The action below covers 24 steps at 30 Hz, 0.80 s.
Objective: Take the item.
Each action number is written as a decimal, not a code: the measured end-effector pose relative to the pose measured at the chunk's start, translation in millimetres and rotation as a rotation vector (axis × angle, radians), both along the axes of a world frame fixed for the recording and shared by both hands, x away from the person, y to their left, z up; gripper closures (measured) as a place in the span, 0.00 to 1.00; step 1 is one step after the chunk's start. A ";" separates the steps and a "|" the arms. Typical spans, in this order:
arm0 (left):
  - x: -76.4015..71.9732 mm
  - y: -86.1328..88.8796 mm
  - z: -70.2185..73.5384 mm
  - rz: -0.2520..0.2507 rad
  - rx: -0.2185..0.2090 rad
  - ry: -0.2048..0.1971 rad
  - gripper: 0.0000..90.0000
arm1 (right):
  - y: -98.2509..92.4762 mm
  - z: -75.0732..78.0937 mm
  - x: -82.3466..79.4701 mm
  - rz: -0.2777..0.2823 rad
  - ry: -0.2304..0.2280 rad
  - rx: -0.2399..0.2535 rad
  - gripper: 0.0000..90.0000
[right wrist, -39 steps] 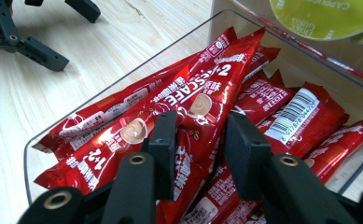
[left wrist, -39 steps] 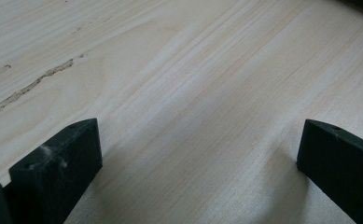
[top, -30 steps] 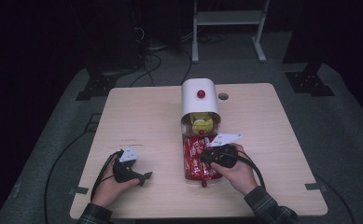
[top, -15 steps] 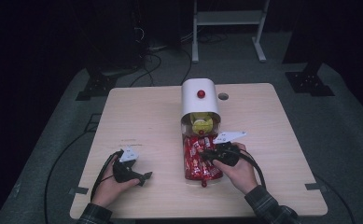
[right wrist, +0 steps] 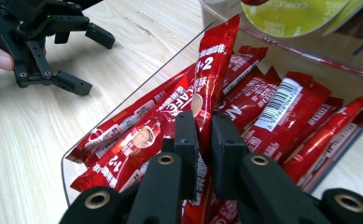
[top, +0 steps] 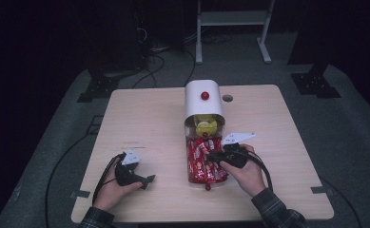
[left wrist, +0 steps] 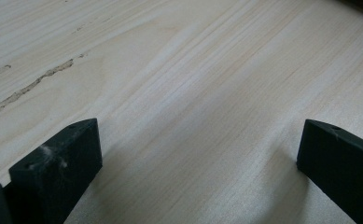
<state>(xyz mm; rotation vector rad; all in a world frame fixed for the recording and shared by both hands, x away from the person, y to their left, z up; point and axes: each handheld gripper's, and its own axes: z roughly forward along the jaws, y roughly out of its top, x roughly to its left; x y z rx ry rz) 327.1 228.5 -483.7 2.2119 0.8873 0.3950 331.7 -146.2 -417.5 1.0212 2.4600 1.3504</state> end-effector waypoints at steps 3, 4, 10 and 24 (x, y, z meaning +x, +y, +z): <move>0.0 0.0 0.0 0.000 0.000 0.000 0.00 | -2.4 1.5 -1.3 0.002 0.000 0.001 0.90; 0.0 0.0 0.0 0.000 0.000 0.000 0.00 | -3.3 2.1 -1.7 0.002 -0.001 0.000 0.90; 0.0 0.0 0.1 0.000 0.000 0.000 0.00 | -10.3 4.9 -4.3 -0.003 -0.007 0.001 0.90; 0.0 0.0 0.1 0.000 0.000 0.000 0.00 | -24.3 7.3 -8.5 -0.025 -0.011 0.002 0.90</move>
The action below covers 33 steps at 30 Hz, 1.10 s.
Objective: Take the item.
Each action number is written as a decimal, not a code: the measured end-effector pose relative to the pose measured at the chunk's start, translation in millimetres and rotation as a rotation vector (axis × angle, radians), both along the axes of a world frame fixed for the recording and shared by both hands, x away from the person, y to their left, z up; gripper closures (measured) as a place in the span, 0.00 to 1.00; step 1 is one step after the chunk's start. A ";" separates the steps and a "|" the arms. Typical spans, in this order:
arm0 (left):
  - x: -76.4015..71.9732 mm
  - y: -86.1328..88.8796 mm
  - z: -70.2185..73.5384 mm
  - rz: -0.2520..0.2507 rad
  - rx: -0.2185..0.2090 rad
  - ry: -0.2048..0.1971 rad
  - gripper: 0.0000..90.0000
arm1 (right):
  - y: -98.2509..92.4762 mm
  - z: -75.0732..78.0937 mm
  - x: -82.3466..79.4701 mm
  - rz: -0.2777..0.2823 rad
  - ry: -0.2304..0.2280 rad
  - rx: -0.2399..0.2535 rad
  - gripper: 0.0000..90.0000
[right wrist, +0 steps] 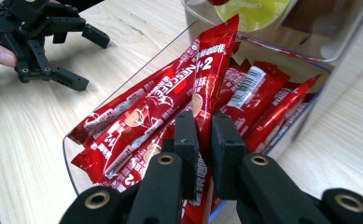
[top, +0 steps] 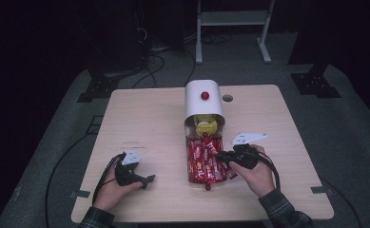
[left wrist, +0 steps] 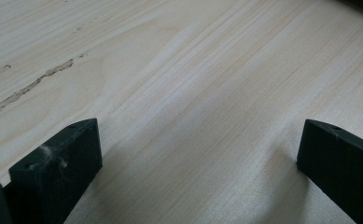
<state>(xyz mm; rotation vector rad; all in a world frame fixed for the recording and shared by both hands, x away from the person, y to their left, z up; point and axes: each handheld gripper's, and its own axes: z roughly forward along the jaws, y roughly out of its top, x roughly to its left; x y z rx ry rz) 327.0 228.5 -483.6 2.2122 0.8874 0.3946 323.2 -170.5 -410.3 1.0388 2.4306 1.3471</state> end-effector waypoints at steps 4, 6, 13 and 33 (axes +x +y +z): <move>0.0 0.0 0.0 0.000 0.000 0.000 0.00 | -4.2 1.1 -0.7 -0.006 -0.002 0.002 0.90; 0.0 0.1 0.2 0.000 0.001 0.002 0.00 | -6.7 1.4 -1.4 -0.012 -0.001 0.003 0.90; 0.0 0.0 0.0 0.000 0.000 0.000 0.00 | -12.9 3.1 -1.9 -0.025 -0.005 0.006 0.90; 0.0 0.0 0.0 0.000 0.000 0.000 0.00 | -35.5 6.4 -3.9 -0.077 -0.017 0.005 0.90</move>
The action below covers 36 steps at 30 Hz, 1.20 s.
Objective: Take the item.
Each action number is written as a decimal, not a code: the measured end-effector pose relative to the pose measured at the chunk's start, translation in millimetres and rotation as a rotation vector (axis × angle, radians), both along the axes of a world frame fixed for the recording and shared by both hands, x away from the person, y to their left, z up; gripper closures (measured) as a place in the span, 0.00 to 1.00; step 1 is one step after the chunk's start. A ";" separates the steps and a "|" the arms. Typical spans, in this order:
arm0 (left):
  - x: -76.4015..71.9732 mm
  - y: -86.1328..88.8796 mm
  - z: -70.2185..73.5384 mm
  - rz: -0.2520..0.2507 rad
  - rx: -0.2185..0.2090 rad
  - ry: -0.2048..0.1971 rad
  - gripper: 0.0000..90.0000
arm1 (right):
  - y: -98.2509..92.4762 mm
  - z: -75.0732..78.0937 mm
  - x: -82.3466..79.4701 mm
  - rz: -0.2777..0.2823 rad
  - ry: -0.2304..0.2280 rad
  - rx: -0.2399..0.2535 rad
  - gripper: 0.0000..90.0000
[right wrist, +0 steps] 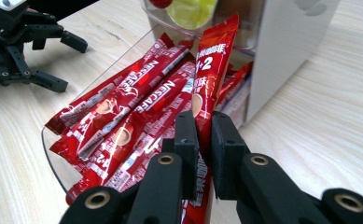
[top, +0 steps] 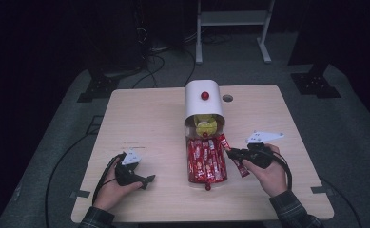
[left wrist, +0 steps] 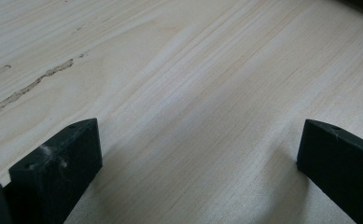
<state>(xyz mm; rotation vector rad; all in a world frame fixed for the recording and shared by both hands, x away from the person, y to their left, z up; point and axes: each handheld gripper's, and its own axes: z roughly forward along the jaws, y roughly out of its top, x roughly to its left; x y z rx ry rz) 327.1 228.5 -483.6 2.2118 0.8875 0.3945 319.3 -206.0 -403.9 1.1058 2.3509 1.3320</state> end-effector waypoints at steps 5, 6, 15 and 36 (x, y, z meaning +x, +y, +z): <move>0.0 0.0 0.0 0.000 0.000 0.000 0.00 | -6.4 1.1 -0.3 -0.015 -0.002 0.005 0.91; 0.0 0.0 0.0 0.000 0.000 0.000 0.00 | -8.2 1.2 -0.3 -0.018 -0.003 0.005 0.90; 0.0 0.1 0.1 -0.001 0.001 0.001 0.00 | -21.9 -0.1 1.2 -0.055 -0.008 0.003 0.90; 0.0 0.0 0.1 0.000 0.001 0.001 0.00 | -51.3 -8.9 10.3 -0.153 -0.005 -0.031 0.90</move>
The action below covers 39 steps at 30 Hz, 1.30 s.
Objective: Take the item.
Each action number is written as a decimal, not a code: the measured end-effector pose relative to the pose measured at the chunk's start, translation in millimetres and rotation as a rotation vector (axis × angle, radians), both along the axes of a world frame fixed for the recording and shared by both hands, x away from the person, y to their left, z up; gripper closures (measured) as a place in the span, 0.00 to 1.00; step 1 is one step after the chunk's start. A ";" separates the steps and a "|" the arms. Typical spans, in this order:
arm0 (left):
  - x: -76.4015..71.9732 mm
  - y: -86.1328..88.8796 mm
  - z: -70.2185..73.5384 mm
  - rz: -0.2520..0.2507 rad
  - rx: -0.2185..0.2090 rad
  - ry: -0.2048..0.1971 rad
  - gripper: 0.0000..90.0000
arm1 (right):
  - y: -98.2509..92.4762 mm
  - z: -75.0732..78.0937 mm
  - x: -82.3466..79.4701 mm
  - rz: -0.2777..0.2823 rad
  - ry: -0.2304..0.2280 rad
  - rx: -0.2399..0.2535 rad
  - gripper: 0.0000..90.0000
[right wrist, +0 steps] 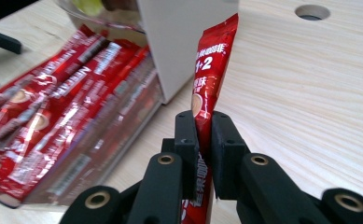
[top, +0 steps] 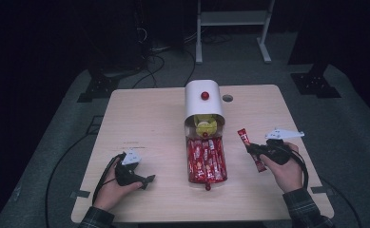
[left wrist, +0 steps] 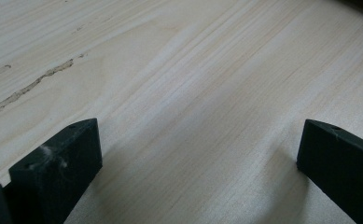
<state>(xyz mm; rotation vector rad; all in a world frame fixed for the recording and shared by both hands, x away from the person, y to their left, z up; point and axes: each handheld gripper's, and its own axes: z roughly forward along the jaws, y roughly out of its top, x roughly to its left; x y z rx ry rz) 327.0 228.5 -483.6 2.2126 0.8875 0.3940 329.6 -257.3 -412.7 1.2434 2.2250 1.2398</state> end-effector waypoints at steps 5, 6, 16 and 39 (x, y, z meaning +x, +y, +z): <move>0.0 0.0 0.1 0.000 0.000 0.001 0.00 | -6.7 -7.9 5.2 -0.024 0.018 -0.009 0.90; 0.0 -0.1 0.0 0.001 0.000 0.000 0.00 | -7.9 -9.6 6.5 -0.028 0.021 -0.011 0.90; 0.0 0.0 0.0 0.000 0.000 0.000 0.00 | -15.1 -23.5 15.7 -0.056 0.054 -0.029 0.90; 0.0 0.0 0.0 0.000 -0.001 0.000 0.00 | -10.9 -52.4 25.7 -0.055 0.146 -0.068 0.90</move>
